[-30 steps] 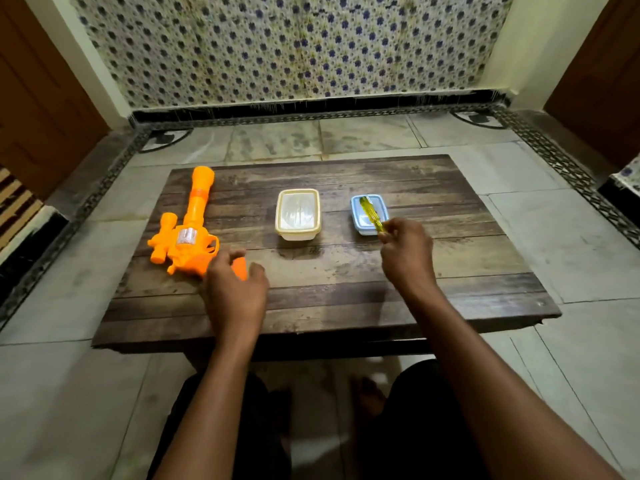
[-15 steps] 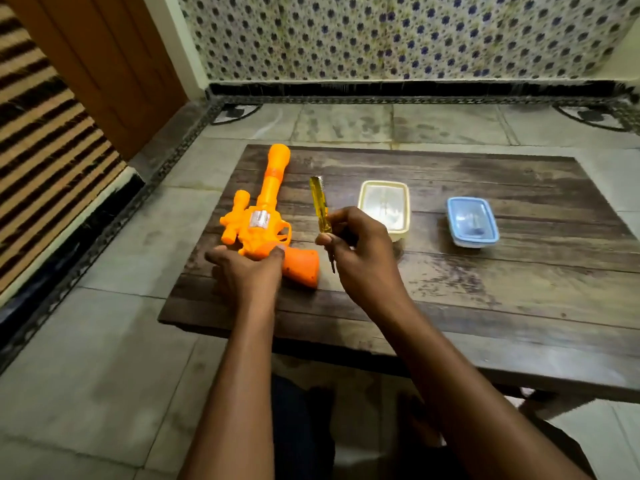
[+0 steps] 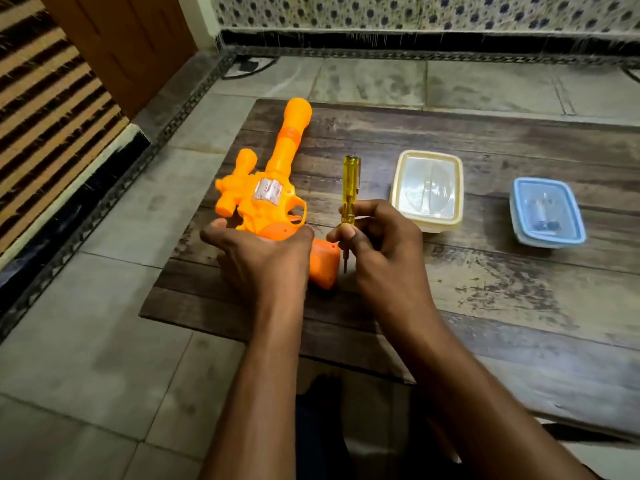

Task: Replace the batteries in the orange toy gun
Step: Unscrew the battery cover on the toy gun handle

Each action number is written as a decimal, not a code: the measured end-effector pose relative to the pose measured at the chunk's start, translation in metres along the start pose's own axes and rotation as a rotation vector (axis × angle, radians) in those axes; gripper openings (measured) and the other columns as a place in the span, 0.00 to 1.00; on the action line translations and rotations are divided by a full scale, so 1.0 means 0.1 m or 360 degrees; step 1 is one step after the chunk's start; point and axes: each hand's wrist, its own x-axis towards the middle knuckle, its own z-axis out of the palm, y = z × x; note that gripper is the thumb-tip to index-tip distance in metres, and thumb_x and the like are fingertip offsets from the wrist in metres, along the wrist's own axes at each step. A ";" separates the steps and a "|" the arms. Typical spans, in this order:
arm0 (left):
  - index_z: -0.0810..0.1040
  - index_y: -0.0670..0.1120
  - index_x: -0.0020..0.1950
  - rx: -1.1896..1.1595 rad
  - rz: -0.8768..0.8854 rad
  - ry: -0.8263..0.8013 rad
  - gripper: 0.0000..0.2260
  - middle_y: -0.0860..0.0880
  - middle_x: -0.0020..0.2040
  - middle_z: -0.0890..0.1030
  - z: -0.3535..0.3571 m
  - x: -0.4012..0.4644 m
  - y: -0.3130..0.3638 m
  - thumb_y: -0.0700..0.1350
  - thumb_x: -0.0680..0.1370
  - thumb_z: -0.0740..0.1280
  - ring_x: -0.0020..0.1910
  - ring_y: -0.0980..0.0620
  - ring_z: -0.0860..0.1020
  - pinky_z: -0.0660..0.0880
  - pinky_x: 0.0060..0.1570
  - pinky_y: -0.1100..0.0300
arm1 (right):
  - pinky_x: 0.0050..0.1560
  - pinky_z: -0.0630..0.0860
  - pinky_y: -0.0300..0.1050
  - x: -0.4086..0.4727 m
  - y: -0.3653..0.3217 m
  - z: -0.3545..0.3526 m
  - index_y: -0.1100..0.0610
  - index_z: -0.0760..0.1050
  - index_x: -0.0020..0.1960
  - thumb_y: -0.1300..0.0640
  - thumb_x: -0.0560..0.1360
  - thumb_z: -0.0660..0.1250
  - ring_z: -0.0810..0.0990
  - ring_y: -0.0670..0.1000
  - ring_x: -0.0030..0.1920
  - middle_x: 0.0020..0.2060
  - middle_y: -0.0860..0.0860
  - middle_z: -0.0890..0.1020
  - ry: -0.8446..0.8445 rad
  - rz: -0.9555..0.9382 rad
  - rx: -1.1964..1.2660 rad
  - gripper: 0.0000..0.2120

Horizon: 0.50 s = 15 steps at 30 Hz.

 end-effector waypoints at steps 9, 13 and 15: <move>0.82 0.46 0.36 -0.0542 -0.0282 -0.0293 0.12 0.55 0.30 0.84 -0.01 0.06 -0.02 0.37 0.63 0.83 0.30 0.57 0.82 0.79 0.34 0.59 | 0.48 0.83 0.58 0.06 -0.01 -0.05 0.55 0.75 0.56 0.68 0.80 0.67 0.87 0.54 0.46 0.38 0.48 0.85 0.0024 -0.0051 0.0179 0.10; 0.81 0.44 0.50 -0.0637 -0.0296 -0.0338 0.19 0.46 0.44 0.87 -0.02 0.04 0.03 0.38 0.63 0.83 0.37 0.51 0.84 0.78 0.37 0.58 | 0.49 0.81 0.64 0.06 -0.06 -0.11 0.56 0.70 0.70 0.69 0.80 0.66 0.86 0.58 0.47 0.39 0.58 0.84 0.0025 -0.0147 0.0199 0.21; 0.77 0.44 0.58 -0.0634 -0.0294 -0.0363 0.28 0.43 0.50 0.86 0.00 0.02 0.07 0.41 0.61 0.83 0.42 0.48 0.85 0.80 0.39 0.54 | 0.49 0.81 0.64 0.06 -0.10 -0.13 0.56 0.67 0.74 0.70 0.79 0.67 0.85 0.61 0.45 0.41 0.63 0.82 0.0006 -0.0165 0.0228 0.26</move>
